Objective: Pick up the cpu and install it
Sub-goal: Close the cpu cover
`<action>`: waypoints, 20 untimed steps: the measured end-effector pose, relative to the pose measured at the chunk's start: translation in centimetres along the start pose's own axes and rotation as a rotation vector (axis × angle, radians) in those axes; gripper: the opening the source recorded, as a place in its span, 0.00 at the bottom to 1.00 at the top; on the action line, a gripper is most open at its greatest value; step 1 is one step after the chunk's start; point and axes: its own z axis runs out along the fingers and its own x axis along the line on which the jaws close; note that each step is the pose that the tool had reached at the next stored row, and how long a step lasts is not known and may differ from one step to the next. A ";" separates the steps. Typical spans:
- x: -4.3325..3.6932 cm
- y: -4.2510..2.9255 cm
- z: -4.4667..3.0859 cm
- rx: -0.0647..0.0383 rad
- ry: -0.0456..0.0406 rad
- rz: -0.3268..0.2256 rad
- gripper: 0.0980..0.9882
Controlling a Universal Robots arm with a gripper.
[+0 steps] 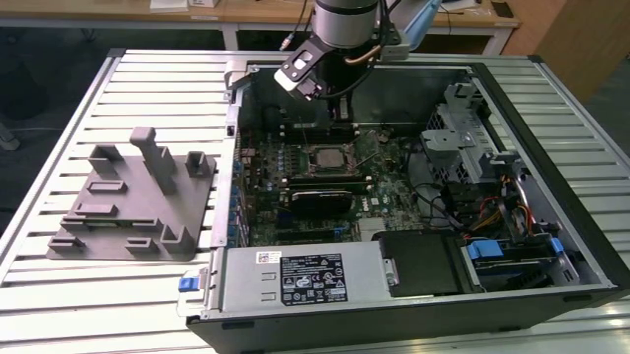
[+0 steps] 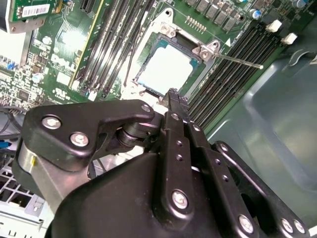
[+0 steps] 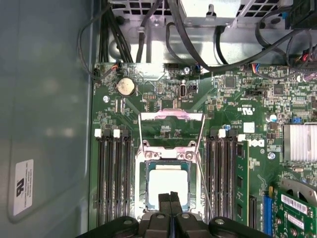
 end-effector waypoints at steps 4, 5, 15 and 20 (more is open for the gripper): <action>0.00 0.49 0.03 0.000 0.0002 0.000 0.01; 0.00 0.62 0.03 0.000 0.0002 0.000 0.01; -0.01 1.86 0.09 0.000 0.0003 0.000 0.01; -0.01 2.48 0.11 0.000 0.0002 0.000 0.01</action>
